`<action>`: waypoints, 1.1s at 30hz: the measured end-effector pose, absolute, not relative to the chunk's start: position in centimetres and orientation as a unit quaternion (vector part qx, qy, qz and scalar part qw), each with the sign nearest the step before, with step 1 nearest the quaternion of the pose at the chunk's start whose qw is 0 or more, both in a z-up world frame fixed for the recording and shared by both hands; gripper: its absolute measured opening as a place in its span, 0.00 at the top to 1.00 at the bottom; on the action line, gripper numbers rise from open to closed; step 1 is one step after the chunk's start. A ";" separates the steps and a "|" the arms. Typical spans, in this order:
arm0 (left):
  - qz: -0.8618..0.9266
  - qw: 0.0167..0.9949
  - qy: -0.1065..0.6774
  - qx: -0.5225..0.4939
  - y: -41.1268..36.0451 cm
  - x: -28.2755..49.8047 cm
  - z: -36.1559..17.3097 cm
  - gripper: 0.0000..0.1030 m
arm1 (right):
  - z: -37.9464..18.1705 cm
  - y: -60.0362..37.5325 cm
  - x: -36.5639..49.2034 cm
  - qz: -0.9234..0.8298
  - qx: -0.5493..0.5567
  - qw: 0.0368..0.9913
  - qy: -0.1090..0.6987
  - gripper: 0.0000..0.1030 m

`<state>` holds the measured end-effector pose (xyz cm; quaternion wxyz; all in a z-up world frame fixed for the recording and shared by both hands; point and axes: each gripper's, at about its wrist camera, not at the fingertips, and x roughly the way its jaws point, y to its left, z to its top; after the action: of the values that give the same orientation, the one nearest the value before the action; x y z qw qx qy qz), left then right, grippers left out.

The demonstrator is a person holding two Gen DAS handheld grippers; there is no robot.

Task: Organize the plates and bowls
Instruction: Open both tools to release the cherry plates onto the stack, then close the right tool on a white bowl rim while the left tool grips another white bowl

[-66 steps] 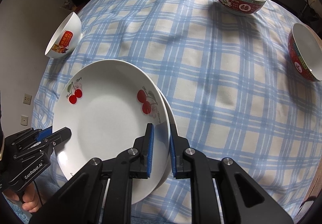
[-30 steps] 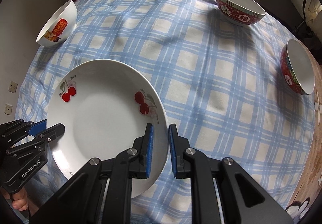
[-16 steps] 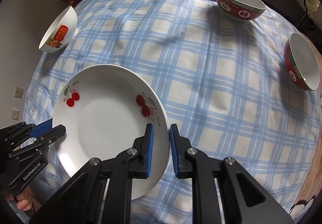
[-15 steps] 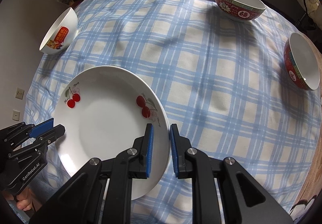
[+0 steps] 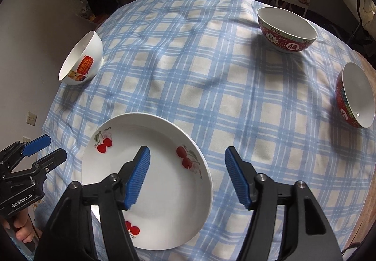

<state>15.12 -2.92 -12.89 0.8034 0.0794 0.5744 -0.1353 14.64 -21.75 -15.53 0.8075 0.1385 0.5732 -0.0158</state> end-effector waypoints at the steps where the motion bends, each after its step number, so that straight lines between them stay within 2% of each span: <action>1: -0.132 0.805 0.572 0.085 -2.8 15.5 -12.9 0.28 | -15.5 -21.7 14.9 -0.015 0.137 0.810 0.570 0.29; 3: -0.123 0.812 0.562 0.096 -2.6 16.0 -12.6 0.23 | -15.2 -21.6 15.3 -0.017 0.133 0.818 0.559 0.23; 5: -0.119 0.818 0.554 0.102 -2.1 16.5 -12.1 0.18 | -14.8 -21.6 15.7 -0.016 0.132 0.830 0.542 0.08; 6: -0.118 0.820 0.551 0.102 -1.8 16.8 -11.9 0.17 | -14.7 -21.6 15.9 -0.013 0.131 0.833 0.537 0.06; 8: -0.113 0.824 0.546 0.101 -1.1 17.8 -11.5 0.12 | -14.4 -21.3 16.6 -0.004 0.127 0.835 0.535 0.06; 22: -0.059 0.828 0.557 0.032 5.3 26.4 -10.3 0.12 | -11.4 -17.1 26.1 0.042 0.099 0.853 0.511 0.04; 33: -0.036 0.821 0.570 -0.007 8.6 30.9 -13.5 0.12 | -11.2 -11.6 33.9 0.055 0.063 0.845 0.528 0.05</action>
<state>30.92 8.65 -13.49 0.8207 -0.0069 0.5701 -0.0358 33.86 -11.63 -11.19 0.8452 0.0632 0.5278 0.0549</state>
